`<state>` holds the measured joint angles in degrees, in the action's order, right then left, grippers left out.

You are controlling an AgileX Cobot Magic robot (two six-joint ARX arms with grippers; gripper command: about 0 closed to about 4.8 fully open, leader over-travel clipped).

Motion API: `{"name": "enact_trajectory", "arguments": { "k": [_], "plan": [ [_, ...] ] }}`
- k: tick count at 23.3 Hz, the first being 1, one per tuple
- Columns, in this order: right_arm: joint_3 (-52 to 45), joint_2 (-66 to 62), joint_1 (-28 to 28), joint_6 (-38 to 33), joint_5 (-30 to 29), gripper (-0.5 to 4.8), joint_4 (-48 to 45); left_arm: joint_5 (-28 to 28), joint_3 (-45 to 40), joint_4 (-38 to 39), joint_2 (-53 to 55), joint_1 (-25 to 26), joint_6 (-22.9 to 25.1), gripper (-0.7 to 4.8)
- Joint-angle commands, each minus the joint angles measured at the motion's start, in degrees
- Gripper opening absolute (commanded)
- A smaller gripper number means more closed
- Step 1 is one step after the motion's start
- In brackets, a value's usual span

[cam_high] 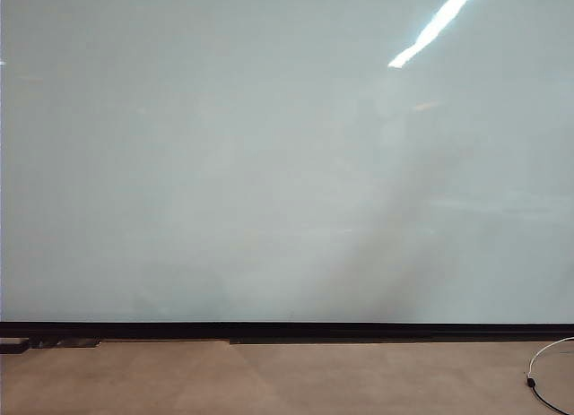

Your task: Pick up the pen on the shelf to the right of the whiteboard and draw a straight line.

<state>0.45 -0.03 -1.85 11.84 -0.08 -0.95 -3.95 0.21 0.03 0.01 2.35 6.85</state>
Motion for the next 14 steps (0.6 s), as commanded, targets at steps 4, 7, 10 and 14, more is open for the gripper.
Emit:
{"name": "enact_trajectory", "arguments": {
  "k": [4, 7, 10, 14],
  "plan": [
    [-0.3, 0.0, 0.0, -0.2, 0.0, -0.05, -0.6, -0.1, 0.2, -0.5, 0.0, 0.0, 0.2, -0.05],
    [-0.3, 0.0, 0.0, -0.2, -0.1, -0.05, -0.6, -0.1, 0.2, -0.5, 0.0, 0.0, 0.2, -0.05],
    [-0.3, 0.0, 0.0, -1.8, -0.1, -0.05, -0.6, -0.1, 0.2, -0.5, 0.0, 0.0, 0.2, -0.05],
    [-0.3, 0.0, 0.0, -10.3, 0.0, -0.05, -4.5, -0.1, 0.2, -0.5, 0.0, 0.0, 0.2, -0.05]
  ]
}}
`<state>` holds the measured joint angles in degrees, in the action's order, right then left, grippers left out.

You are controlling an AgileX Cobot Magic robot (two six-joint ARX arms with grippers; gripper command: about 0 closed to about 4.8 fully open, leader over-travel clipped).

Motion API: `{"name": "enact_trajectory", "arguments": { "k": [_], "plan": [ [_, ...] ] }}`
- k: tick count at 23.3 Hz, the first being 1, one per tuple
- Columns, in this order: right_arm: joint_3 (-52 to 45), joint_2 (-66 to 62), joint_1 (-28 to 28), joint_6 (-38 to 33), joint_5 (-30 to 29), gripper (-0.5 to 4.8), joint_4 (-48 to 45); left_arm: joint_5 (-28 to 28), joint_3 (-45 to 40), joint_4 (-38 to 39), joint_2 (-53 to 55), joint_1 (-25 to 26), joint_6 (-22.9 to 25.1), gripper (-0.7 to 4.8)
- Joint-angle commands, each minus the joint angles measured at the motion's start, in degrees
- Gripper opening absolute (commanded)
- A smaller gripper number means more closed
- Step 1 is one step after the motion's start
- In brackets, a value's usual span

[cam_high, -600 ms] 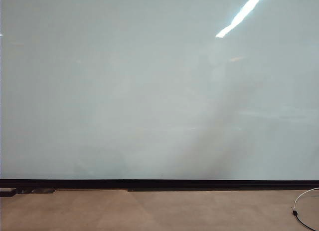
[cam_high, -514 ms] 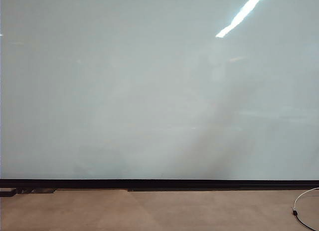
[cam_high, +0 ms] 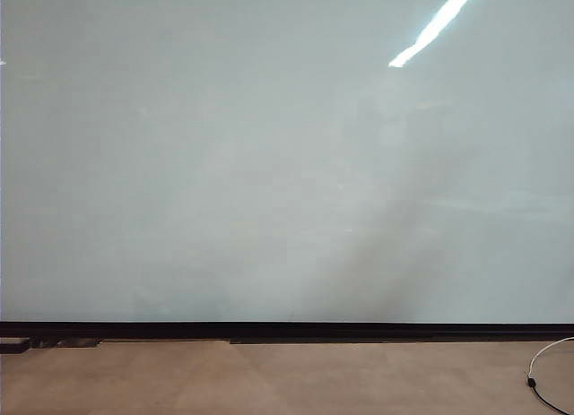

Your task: Pick up the pen on the shelf to the right of the whiteboard and draw a straight line.

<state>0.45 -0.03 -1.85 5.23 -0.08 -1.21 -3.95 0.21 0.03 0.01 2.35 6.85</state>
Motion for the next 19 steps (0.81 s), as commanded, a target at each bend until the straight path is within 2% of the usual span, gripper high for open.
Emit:
{"name": "enact_trajectory", "arguments": {
  "k": [1, 2, 3, 5, 9, 12, 19],
  "plan": [
    [-0.3, 0.0, 0.1, -3.7, 0.7, -0.05, -5.5, -0.1, 0.2, -0.5, 0.0, 0.0, 0.2, -0.05],
    [-0.3, 0.0, 0.2, -3.7, 2.3, -0.02, -7.2, -0.1, 0.2, -0.5, 0.0, 0.0, 0.2, -0.05],
    [-0.3, 0.0, 0.4, -3.8, 5.0, 0.25, -9.1, -0.1, 0.2, -0.5, 0.0, 0.0, 0.2, -0.05],
    [-0.3, -0.2, 2.2, -5.6, 6.3, 0.81, -9.2, -0.1, 0.2, -0.5, 0.0, 0.0, 0.2, -0.05],
    [-0.3, -0.5, 6.2, -7.4, 6.3, 0.93, -9.7, -0.1, 0.2, -0.5, 0.0, 0.0, 0.2, -0.05],
    [-0.3, -1.0, 9.4, -8.9, 3.8, 1.32, -12.6, -0.1, 0.2, -0.5, 0.0, 0.0, 0.2, -0.05],
    [1.8, -7.5, 14.6, -9.7, -2.9, 1.70, -17.5, -0.1, 0.2, -0.5, 0.0, 0.0, 0.2, -0.05]
  ]
}}
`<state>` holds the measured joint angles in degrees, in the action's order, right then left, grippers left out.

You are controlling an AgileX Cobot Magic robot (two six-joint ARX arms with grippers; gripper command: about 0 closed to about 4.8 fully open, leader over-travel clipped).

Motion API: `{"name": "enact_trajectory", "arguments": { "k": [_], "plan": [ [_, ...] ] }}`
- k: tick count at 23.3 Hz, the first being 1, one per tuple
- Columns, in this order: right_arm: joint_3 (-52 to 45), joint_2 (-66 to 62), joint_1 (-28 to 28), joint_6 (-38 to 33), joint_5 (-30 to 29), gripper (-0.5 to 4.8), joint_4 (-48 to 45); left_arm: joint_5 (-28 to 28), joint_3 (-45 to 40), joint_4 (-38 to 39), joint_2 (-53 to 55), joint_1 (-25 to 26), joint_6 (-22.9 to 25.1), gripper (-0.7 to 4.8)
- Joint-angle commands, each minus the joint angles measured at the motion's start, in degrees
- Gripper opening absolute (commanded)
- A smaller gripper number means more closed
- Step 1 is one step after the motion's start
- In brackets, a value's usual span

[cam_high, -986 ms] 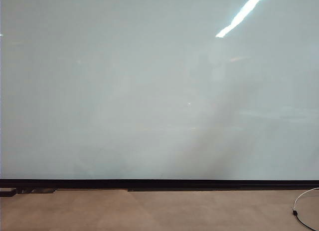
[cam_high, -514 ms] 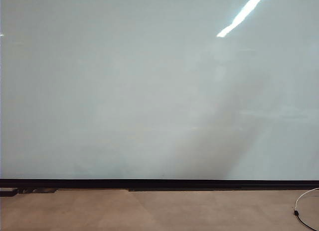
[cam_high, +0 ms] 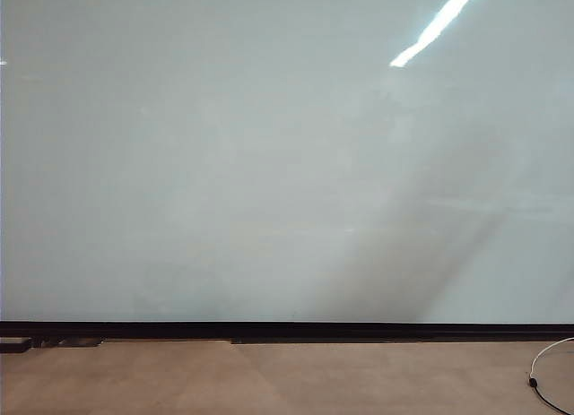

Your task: Pick up the pen on the shelf to the right of the whiteboard and draw a straight line.

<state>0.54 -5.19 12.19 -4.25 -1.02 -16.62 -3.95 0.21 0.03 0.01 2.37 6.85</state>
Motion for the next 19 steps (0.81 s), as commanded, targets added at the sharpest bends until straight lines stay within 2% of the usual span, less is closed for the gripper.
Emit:
{"name": "enact_trajectory", "arguments": {
  "k": [1, 3, 6, 10, 11, 13, 19],
  "plan": [
    [2.6, -3.6, 0.7, 0.2, -2.0, 1.88, -2.1, -0.1, 0.2, -0.5, 0.0, 0.0, 0.2, -0.05],
    [5.1, -7.1, 1.1, 2.3, -1.9, 2.17, -2.3, -0.1, 0.2, -0.5, 0.0, 0.0, 0.2, -0.05],
    [9.0, -14.0, 2.4, 6.8, -2.7, 2.25, -3.6, -0.1, 0.2, -0.5, 0.0, 0.0, 0.2, -0.05],
    [12.8, -24.9, 6.6, 7.3, -11.7, 2.97, -7.0, -0.1, 0.2, -0.5, 0.0, 0.0, 0.2, -0.05],
    [13.0, -29.7, 9.0, 6.3, -15.6, 3.16, -10.5, -0.1, 0.2, -0.5, 0.0, 0.0, 0.2, -0.05],
    [13.0, -36.8, 12.2, 4.2, -19.6, 3.18, -16.0, -0.1, 0.2, -0.5, 0.0, 0.0, 0.2, -0.05],
    [13.2, -51.8, 16.0, 2.4, -24.1, 3.39, -34.1, -0.1, 0.2, -0.5, 0.0, 0.0, 0.2, -0.05]
  ]
}}
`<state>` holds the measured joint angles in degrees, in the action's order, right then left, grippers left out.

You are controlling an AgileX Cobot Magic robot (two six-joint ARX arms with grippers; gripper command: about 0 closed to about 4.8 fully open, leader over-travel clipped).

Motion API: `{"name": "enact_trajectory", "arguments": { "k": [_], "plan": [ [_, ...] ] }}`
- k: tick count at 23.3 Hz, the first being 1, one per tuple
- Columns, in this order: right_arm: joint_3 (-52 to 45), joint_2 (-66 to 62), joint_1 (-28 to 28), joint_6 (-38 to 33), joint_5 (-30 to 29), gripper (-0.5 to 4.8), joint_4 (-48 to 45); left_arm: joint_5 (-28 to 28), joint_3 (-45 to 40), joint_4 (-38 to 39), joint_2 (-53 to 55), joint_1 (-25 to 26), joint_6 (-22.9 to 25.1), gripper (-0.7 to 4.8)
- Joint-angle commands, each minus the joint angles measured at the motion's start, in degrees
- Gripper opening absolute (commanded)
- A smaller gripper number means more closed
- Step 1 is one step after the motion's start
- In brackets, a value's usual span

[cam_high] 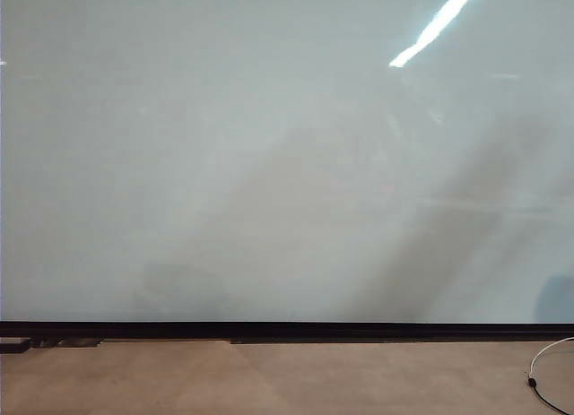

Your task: Pick up the pen on the shelf to the right of the whiteboard and draw a straight line.

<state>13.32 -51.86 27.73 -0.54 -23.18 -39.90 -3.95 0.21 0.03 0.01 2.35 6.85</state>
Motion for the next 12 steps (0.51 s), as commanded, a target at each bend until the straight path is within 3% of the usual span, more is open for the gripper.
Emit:
{"name": "enact_trajectory", "arguments": {
  "k": [1, 6, 12],
  "plan": [
    [0.8, -8.8, 0.4, -1.2, -2.5, 3.39, -14.3, -0.1, 0.2, -0.5, 0.0, 0.0, 0.2, -0.05],
    [5.8, -29.6, -0.2, -1.4, -7.0, 3.51, -24.5, -0.1, 0.2, -0.5, 0.0, 0.0, 0.2, -0.05],
    [9.4, -39.4, -1.1, -0.5, -6.3, 3.54, -32.7, -0.1, 0.2, -0.5, 0.0, 0.0, 0.2, -0.05]
  ]
}}
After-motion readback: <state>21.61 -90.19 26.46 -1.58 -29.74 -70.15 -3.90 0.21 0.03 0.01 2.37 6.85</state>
